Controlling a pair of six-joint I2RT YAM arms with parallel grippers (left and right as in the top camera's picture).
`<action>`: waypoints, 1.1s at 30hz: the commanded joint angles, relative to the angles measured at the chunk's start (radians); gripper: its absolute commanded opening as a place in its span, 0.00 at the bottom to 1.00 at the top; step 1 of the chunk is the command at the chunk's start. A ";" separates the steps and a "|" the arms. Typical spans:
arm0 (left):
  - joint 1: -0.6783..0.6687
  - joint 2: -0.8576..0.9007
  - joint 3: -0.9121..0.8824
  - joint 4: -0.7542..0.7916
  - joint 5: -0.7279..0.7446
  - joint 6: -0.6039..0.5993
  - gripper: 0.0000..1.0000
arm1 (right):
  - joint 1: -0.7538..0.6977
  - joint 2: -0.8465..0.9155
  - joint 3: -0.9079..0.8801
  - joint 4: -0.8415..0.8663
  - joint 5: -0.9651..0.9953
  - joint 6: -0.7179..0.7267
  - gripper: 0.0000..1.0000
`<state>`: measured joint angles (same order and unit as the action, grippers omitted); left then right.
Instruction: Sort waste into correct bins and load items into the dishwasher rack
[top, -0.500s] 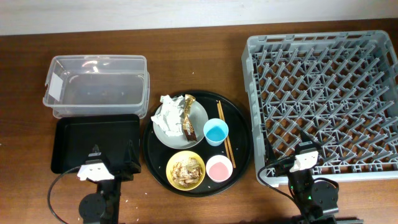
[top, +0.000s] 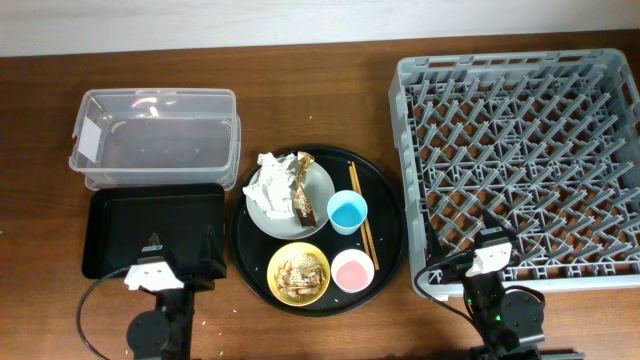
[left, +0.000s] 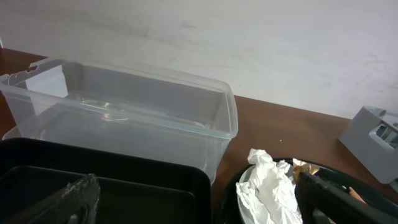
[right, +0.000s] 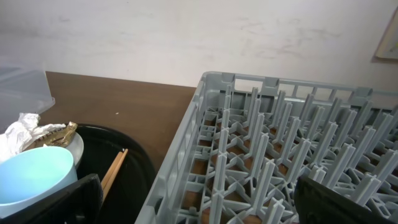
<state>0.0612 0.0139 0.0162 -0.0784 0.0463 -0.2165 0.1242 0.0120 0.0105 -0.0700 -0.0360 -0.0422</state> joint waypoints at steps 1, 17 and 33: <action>-0.002 -0.008 -0.007 0.003 0.010 0.017 0.99 | -0.007 -0.005 -0.005 -0.004 -0.009 -0.003 0.99; -0.002 -0.007 -0.003 0.056 0.142 -0.006 0.99 | -0.007 -0.005 0.006 -0.003 -0.154 0.150 0.99; -0.002 1.094 1.374 -1.071 0.195 0.027 1.00 | -0.007 0.719 1.128 -0.914 -0.302 0.154 0.99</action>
<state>0.0608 0.9363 1.1965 -1.0245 0.2138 -0.2165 0.1234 0.6395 1.0252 -0.9318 -0.2272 0.1059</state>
